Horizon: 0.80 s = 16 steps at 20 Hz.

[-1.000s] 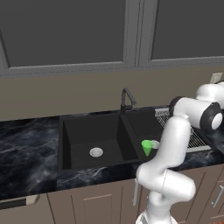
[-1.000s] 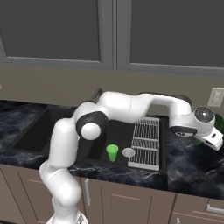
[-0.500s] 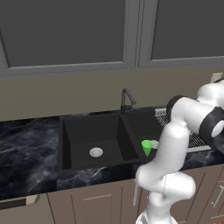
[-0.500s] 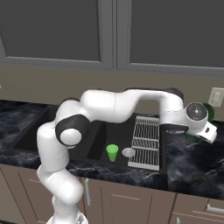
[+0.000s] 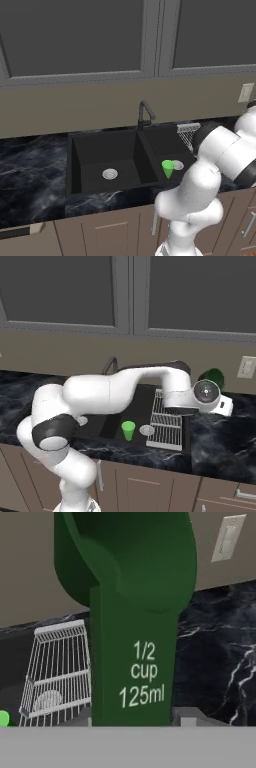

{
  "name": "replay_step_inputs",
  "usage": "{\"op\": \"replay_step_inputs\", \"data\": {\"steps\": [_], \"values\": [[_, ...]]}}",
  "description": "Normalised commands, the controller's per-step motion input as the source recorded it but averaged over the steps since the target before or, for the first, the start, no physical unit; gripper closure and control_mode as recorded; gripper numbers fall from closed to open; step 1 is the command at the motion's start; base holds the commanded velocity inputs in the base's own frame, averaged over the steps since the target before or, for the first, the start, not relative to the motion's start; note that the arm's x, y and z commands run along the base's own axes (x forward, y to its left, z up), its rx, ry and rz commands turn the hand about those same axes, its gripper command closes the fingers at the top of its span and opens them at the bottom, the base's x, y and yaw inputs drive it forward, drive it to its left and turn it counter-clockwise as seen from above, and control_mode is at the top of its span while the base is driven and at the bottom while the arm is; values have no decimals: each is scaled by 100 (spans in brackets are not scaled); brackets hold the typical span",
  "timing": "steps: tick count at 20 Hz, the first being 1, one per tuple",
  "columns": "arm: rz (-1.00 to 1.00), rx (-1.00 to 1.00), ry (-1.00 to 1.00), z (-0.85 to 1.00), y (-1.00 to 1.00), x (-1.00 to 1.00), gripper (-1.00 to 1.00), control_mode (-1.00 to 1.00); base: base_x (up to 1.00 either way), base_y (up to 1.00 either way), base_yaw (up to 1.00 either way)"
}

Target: Move any existing items from the left basin to the right basin for drying. Then move the measuring cup from the counter to the left basin of the sink for washing.

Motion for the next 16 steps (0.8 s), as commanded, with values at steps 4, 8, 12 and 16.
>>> {"op": "replay_step_inputs", "data": {"steps": [4, 8, 12, 16], "values": [[16, -11, 0, 20, 59, -14, 100, -100, 0, 0, 0], [18, -10, 0, 23, 55, -7, 100, -100, 0, 0, 0], [18, -9, 0, 19, 51, -1, 100, -100, 0, 0, 0], [19, -9, 0, 13, 53, 0, 100, -100, 0, 0, 0]]}}
